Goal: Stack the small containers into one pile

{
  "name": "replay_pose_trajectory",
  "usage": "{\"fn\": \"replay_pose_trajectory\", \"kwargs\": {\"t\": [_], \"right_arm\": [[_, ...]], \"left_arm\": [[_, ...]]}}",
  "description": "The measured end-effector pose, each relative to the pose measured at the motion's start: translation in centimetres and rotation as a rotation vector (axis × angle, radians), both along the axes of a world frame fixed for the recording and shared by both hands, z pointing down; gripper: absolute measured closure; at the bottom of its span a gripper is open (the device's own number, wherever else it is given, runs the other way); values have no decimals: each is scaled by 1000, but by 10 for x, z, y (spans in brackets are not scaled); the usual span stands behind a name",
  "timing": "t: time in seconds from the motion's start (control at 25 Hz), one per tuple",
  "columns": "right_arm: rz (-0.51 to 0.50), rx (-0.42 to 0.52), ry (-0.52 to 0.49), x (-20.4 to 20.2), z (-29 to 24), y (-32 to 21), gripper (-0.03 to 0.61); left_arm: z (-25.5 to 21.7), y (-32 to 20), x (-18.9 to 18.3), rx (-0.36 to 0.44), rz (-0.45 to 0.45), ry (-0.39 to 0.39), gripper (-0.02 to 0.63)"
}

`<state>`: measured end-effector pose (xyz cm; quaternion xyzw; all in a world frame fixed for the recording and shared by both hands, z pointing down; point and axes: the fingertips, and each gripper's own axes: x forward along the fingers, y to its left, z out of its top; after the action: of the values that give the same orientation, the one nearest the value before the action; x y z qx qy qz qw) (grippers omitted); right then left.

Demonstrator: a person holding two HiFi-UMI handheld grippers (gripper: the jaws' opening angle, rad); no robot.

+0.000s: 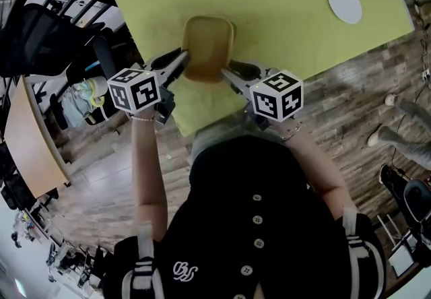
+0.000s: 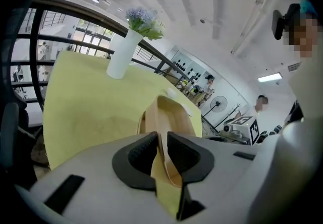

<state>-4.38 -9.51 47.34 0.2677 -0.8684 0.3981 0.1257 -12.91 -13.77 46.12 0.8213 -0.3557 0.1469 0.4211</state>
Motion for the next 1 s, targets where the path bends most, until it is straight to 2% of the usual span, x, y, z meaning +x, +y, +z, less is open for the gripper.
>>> {"fn": "replay_pose_trajectory", "kwargs": {"t": [0.4, 1.0], "right_arm": [[32, -33, 19, -1, 13, -1, 465], [63, -22, 40, 11, 20, 3, 463]], "left_arm": [[14, -21, 8, -13, 52, -7, 532], [30, -25, 8, -37, 52, -23, 522]]}}
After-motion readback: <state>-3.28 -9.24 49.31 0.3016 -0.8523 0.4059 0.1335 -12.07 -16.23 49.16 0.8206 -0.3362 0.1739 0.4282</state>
